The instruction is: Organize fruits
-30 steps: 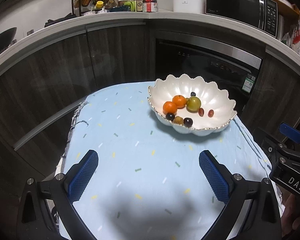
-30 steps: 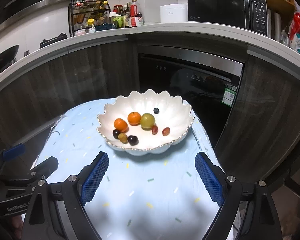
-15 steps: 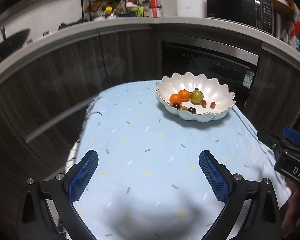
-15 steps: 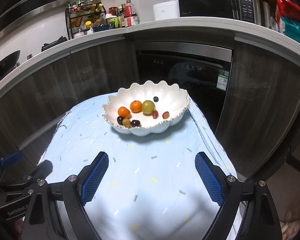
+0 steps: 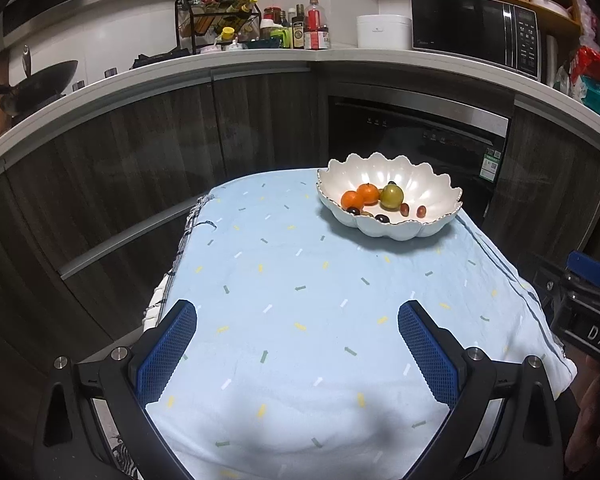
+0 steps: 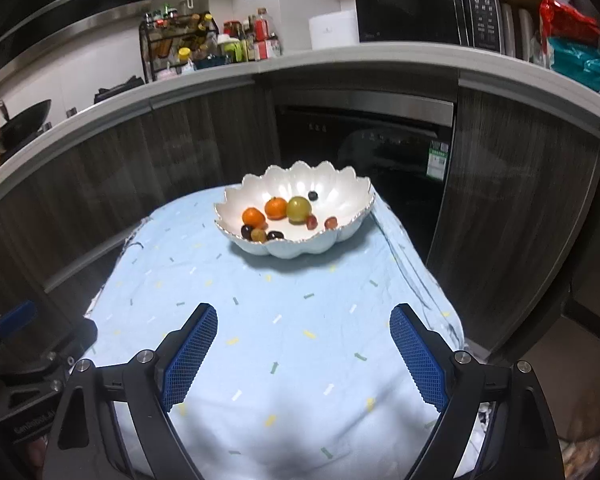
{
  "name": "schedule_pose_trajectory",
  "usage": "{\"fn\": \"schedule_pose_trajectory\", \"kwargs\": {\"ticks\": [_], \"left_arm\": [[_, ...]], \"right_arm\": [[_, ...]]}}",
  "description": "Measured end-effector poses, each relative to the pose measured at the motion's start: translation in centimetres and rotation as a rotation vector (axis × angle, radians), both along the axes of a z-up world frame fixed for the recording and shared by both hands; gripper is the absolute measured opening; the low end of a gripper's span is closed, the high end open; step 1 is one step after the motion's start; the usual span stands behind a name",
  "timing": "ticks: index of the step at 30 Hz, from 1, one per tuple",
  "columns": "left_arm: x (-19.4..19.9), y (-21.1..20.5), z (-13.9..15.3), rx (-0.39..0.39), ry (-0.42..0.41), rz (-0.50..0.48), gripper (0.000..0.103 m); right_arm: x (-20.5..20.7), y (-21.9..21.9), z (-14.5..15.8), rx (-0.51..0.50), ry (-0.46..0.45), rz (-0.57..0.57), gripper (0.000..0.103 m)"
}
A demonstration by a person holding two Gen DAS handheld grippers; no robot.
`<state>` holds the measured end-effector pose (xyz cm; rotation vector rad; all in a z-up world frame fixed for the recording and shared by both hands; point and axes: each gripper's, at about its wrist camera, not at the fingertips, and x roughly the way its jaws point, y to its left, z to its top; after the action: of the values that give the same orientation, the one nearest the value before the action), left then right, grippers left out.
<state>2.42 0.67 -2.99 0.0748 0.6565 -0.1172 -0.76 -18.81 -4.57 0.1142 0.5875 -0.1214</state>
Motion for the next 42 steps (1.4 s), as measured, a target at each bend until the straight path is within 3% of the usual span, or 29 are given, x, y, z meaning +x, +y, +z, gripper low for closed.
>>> {"fn": "schedule_pose_trajectory", "kwargs": {"ticks": [10,42], "left_arm": [[-0.52,0.51,0.30,-0.014,-0.017,0.019,0.103],[-0.40,0.95,-0.12,-0.030,-0.004,0.025,0.103]], "right_arm": [[-0.87,0.76,0.73,-0.034,-0.044,0.012,0.089],[-0.80,0.17,0.59,-0.028,-0.039,0.002,0.089]]}}
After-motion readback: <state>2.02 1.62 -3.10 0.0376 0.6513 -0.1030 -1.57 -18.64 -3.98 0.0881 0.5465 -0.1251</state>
